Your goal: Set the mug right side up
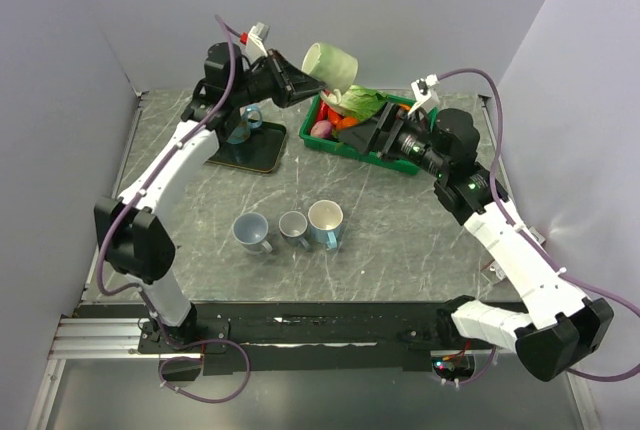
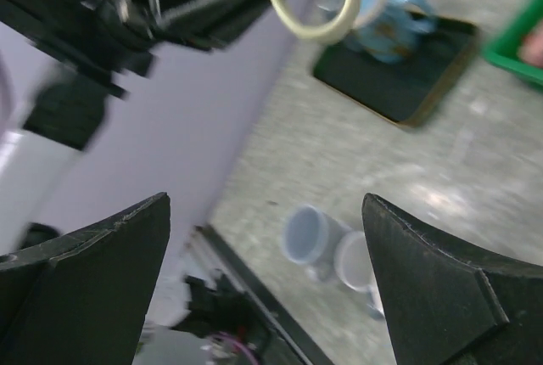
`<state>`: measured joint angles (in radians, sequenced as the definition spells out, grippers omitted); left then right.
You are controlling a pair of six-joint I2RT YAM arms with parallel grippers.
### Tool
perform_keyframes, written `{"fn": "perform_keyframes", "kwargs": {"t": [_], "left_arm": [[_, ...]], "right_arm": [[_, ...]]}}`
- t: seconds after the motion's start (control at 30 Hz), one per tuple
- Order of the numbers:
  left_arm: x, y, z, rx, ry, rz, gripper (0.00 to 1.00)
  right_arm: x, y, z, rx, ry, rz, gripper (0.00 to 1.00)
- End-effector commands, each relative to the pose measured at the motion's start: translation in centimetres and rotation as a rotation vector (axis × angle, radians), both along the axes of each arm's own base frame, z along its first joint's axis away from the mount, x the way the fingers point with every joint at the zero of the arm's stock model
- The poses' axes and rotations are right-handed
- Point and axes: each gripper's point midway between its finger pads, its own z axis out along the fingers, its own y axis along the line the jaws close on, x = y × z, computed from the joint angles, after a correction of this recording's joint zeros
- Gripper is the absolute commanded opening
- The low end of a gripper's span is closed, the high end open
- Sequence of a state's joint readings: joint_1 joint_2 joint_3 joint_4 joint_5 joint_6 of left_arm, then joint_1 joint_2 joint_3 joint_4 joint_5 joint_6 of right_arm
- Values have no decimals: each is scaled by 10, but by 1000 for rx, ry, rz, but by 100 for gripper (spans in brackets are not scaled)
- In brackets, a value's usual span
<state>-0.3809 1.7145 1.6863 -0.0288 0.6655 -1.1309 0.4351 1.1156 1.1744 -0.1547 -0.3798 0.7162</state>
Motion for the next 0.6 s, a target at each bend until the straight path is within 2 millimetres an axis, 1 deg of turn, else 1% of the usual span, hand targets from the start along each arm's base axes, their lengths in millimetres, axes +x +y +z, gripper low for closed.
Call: {"fn": "perform_keyframes", "kwargs": {"t": [0.0,0.03,0.07,0.1,0.13,0.17,0.2,0.27,0.4,0.57], "left_arm": [[-85,15,125,-231,-372,-172,1],[-90,16,127,-243,-377,-188,1],[-96,17,129,-261,-363,-199,1],[-100,18,131,-268,-368,-207,1],[-105,18,135,-282,-385,-221,1],[-110,18,137,-284,-395,-234,1],[-113,18,138,-288,-408,-241,1],[-119,19,141,-289,-442,-248,1],[-122,18,139,-273,-471,-241,1],[-123,19,134,-268,-481,-240,1]], "right_arm": [[-6,16,56,196,-124,130,99],[-7,18,63,223,-132,146,100],[-8,20,76,250,-182,165,100],[-5,24,75,263,-171,190,100],[-6,27,81,296,-159,206,100],[-7,29,94,330,-203,234,100],[-4,34,94,366,-169,259,100],[-5,37,105,419,-189,289,100],[-10,35,130,498,-283,328,99],[-18,32,143,532,-335,345,99]]}}
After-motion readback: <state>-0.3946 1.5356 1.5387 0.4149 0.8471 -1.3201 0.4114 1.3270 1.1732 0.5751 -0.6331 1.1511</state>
